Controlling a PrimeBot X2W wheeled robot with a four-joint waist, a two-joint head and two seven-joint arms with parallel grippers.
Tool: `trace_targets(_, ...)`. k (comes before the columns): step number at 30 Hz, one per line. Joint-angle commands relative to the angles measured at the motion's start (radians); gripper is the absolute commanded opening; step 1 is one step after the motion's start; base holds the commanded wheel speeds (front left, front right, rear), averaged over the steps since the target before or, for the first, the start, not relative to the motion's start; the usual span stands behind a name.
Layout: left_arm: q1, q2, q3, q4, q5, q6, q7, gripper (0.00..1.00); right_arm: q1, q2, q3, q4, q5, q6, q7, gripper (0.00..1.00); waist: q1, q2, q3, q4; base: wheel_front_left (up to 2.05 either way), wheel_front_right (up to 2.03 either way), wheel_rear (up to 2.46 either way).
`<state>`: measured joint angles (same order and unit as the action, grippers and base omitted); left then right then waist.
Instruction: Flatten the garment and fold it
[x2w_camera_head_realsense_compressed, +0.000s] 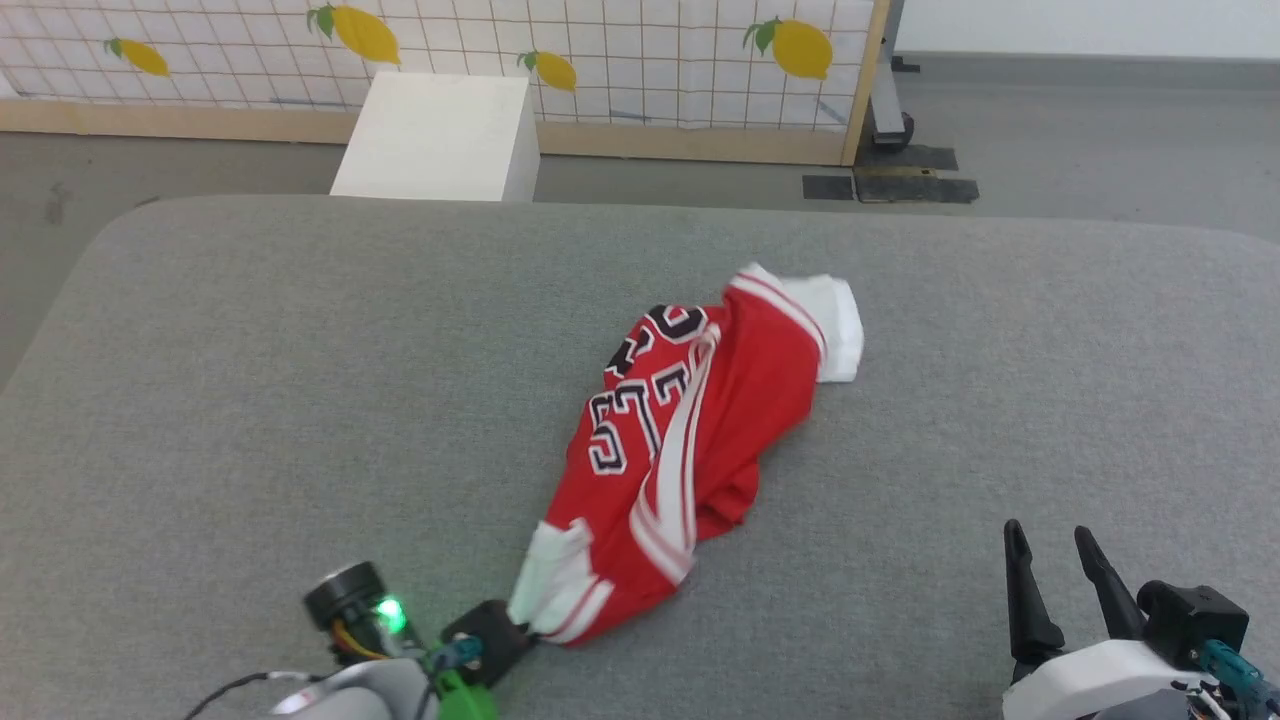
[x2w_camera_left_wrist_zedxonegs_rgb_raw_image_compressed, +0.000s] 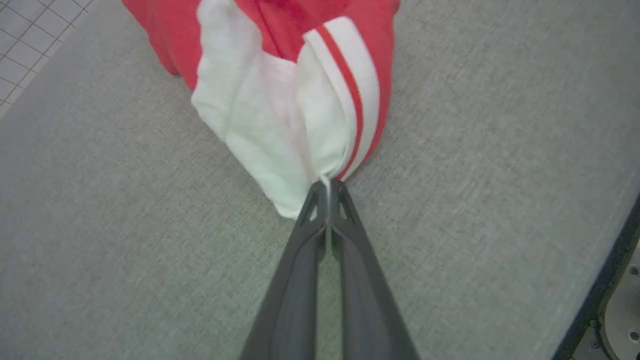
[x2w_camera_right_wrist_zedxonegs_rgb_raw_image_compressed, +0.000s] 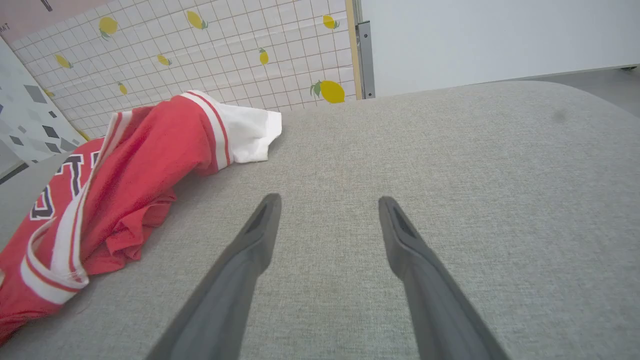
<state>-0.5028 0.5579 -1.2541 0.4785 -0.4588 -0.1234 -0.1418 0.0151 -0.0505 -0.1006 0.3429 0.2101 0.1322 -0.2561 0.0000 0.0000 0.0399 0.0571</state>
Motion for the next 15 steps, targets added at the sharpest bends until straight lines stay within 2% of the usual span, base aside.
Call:
trace_targets(1,0.005,0.015,-0.002,0.019,0.003,-0.005,0.003,0.00,-0.004,0.000,-0.002,0.005,-0.005,-0.002,-0.006,1.00,0.0000,0.0000,-0.007,0.008,0.00,0.00,0.00)
trace_targets(6,0.014,0.025,0.023,0.100,-0.029,0.023,0.001,0.00,0.002,0.000,-0.002,0.025,-0.002,-0.002,-0.006,1.00,0.0000,0.0000,-0.027,0.022,0.00,0.00,0.00)
trace_targets(7,0.019,0.022,0.029,0.113,-0.037,0.033,0.004,0.93,0.003,0.000,-0.001,0.028,0.000,-0.002,-0.006,1.00,0.0000,0.0000,-0.031,0.025,0.00,0.00,0.00)
trace_targets(8,0.023,0.017,0.036,0.128,-0.045,0.049,0.007,1.00,0.005,0.000,0.001,0.031,0.002,-0.002,-0.006,1.00,0.0000,0.0000,-0.037,0.027,0.00,0.00,0.00)
trace_targets(11,0.036,0.001,0.078,0.154,-0.089,0.093,-0.005,1.00,0.010,0.000,0.005,0.037,0.005,-0.002,-0.006,1.00,0.0000,0.0000,-0.053,0.035,0.00,0.00,0.00)
trace_targets(15,0.060,-0.024,0.190,0.152,-0.188,0.179,-0.069,1.00,0.019,0.000,0.003,0.041,0.004,-0.002,-0.006,1.00,0.0000,0.0000,-0.075,0.046,0.00,0.00,0.00)
